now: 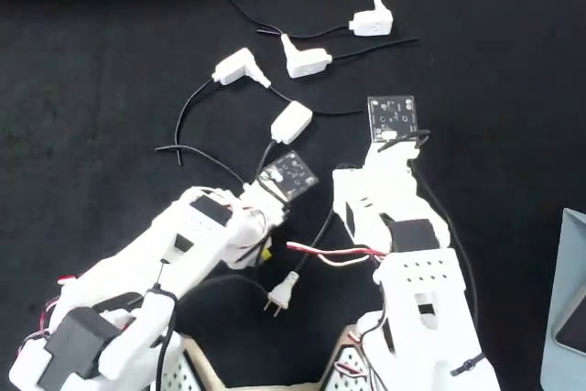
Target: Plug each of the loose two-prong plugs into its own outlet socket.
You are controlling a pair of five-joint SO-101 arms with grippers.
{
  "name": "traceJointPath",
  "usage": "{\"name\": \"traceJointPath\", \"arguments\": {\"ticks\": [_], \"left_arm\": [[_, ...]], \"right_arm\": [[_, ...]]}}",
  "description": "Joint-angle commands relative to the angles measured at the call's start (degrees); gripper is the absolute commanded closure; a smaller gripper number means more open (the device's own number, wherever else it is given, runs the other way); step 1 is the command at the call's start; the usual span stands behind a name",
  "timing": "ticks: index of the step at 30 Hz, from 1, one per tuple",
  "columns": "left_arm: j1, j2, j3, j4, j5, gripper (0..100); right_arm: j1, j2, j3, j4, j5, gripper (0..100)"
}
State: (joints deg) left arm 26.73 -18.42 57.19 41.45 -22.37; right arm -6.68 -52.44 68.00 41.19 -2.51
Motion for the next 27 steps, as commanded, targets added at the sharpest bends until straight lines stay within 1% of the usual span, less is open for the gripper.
{"name": "traceJointPath", "arguments": {"ticks": [1,3,6,10,12,14,16,20,23,27], "left_arm": [[0.84,-0.62,-2.95,-0.44,-0.18,87],[0.92,-1.14,-3.3,-0.35,-0.18,92],[0.92,-4.31,-3.82,2.81,-0.26,97],[-0.04,-12.66,-6.81,10.81,-0.35,97],[-1.98,-17.32,-9.01,13.98,-0.44,97],[-4.79,-20.92,-11.21,15.21,-0.62,97],[-8.48,-22.95,-12.88,14.68,-0.62,97],[-14.9,-20.92,-16.4,10.64,-1.23,97],[-18.42,-15.74,-19.82,6.95,-3.34,97],[-22.46,-5.19,-27.82,3.52,-3.43,97]], "right_arm": [[0.79,0.4,-0.22,-0.88,-0.53,98.6],[0.79,0.48,-0.22,-0.88,-0.53,98.6],[0.79,0.57,-0.22,-0.88,-0.53,98.6],[0.79,0.57,-0.22,-0.88,-0.53,98.6],[0.79,0.57,-0.22,-0.79,-0.53,98.6],[0.79,0.57,-0.22,-0.7,-0.53,98.6],[0.79,0.57,-0.22,-0.62,-0.53,98.6],[0.62,0.57,0.57,-0.97,-0.53,98.6],[0.53,0.57,0.66,-0.97,-0.53,98.6],[0.53,0.57,0.66,-0.97,-0.53,98.6]]}}
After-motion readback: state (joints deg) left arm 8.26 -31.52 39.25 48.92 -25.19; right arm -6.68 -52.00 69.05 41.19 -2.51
